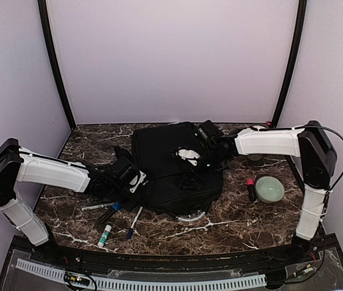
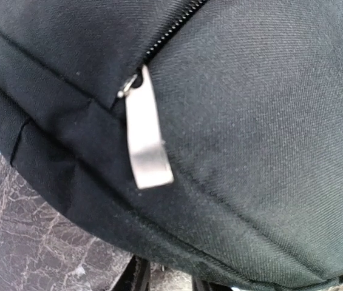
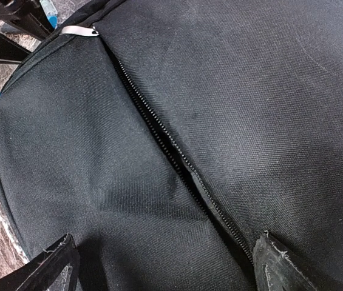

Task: Pack the student bag
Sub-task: Pick up the largest pocket of the bag from the student bag, then hold the largest pocket of the student bag, then zip the largest pocket of the bag in the student bag, then move the student bag to the center of the board, then hold the largest pocket of the student bag, then pick up the largest pocket of the bag from the student bag.

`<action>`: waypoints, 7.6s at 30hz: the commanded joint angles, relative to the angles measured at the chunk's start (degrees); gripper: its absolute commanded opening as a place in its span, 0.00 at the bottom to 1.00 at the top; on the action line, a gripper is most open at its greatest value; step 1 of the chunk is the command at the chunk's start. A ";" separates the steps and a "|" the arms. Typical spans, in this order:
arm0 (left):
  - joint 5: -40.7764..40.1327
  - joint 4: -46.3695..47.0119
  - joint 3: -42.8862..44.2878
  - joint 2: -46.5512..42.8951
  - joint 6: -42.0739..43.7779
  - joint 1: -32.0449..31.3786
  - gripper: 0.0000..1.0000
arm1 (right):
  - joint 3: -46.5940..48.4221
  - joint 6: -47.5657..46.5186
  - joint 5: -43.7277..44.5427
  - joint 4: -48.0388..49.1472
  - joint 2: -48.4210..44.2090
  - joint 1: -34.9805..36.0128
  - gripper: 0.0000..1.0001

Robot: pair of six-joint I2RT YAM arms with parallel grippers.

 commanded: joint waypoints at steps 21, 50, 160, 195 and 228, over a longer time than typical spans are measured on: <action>1.81 1.55 -3.51 -7.13 3.23 0.49 0.00 | 17.92 9.53 -8.62 -1.08 7.89 2.21 1.00; 8.70 7.83 -0.42 -3.82 5.19 -14.06 0.00 | 37.68 20.77 -6.11 -6.13 33.42 0.04 0.96; -2.82 -13.61 29.90 17.19 31.13 -12.95 0.47 | -26.49 -1.42 -7.42 -2.15 -30.81 -8.23 0.72; 4.88 6.18 34.14 18.93 20.63 -7.13 0.00 | -29.10 3.38 -5.31 10.92 -24.80 -8.69 0.55; 8.89 6.40 33.99 17.42 19.87 -5.57 0.00 | -29.03 12.97 -9.81 29.20 -13.50 -8.43 0.34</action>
